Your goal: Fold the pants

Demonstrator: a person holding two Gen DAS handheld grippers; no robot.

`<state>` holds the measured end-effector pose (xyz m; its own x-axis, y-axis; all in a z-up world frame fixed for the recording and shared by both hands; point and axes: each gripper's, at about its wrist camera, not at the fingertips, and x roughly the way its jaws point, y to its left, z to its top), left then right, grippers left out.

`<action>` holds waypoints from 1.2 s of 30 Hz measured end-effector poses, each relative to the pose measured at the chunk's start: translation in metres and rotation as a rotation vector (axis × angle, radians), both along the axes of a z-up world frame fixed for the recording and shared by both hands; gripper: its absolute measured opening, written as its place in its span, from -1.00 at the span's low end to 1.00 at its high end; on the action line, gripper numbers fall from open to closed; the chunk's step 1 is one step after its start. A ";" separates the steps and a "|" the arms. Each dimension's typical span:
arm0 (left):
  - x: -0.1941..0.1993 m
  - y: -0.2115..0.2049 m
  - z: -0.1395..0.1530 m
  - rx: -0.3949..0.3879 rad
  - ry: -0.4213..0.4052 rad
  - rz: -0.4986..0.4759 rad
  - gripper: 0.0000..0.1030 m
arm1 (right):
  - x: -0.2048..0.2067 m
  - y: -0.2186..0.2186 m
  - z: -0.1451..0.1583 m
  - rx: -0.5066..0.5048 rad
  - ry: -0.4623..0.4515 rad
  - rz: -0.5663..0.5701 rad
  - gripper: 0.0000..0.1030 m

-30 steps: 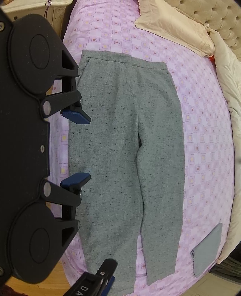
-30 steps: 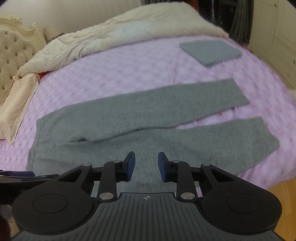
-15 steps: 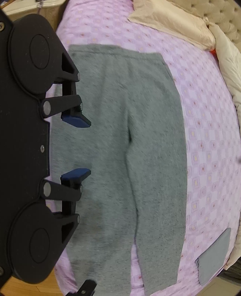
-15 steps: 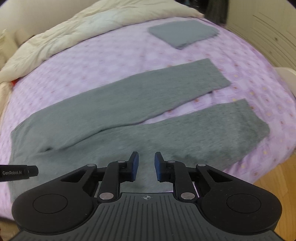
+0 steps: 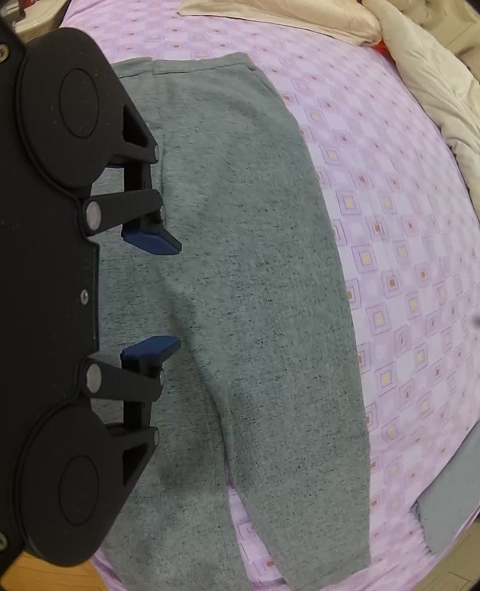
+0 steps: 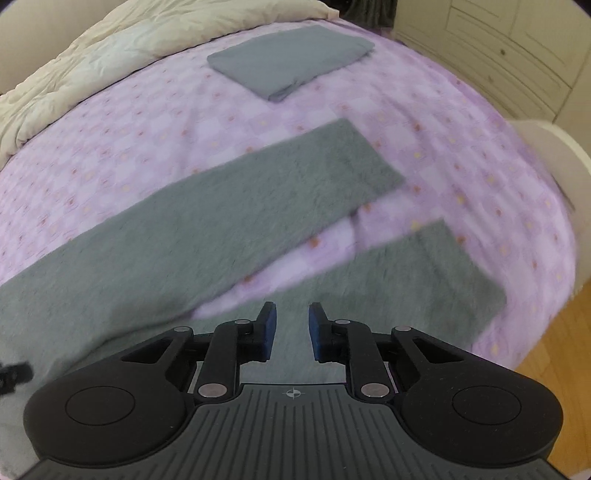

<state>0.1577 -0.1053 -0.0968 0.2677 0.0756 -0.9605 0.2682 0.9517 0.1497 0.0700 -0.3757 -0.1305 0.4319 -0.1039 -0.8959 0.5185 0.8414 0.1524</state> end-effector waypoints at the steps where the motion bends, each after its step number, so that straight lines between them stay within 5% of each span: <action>1: 0.002 -0.001 -0.002 0.003 0.004 0.003 0.06 | 0.008 -0.007 -0.002 -0.017 0.004 0.009 -0.62; 6: 0.006 -0.005 -0.001 0.017 0.008 0.056 0.06 | 0.055 -0.045 -0.005 -0.087 -0.018 0.071 -0.62; 13: 0.010 -0.008 0.008 0.047 0.000 0.224 0.06 | 0.119 -0.099 -0.017 -0.059 -0.036 0.152 -0.62; 22: -0.007 0.008 0.028 0.005 -0.021 0.441 0.06 | 0.148 -0.069 -0.025 -0.046 -0.036 0.308 -0.62; 28: -0.017 0.027 0.030 0.006 -0.038 0.511 0.07 | 0.154 -0.059 -0.020 -0.057 -0.151 0.381 -0.62; 36: -0.024 0.052 0.024 -0.009 -0.041 0.596 0.06 | 0.165 -0.054 -0.014 -0.096 -0.071 0.366 -0.62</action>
<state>0.1334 -0.0530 -0.0725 0.2184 0.2164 -0.9516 -0.3180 0.9377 0.1402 0.2352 -0.4302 -0.1450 0.5168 -0.0130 -0.8560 0.1725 0.9810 0.0892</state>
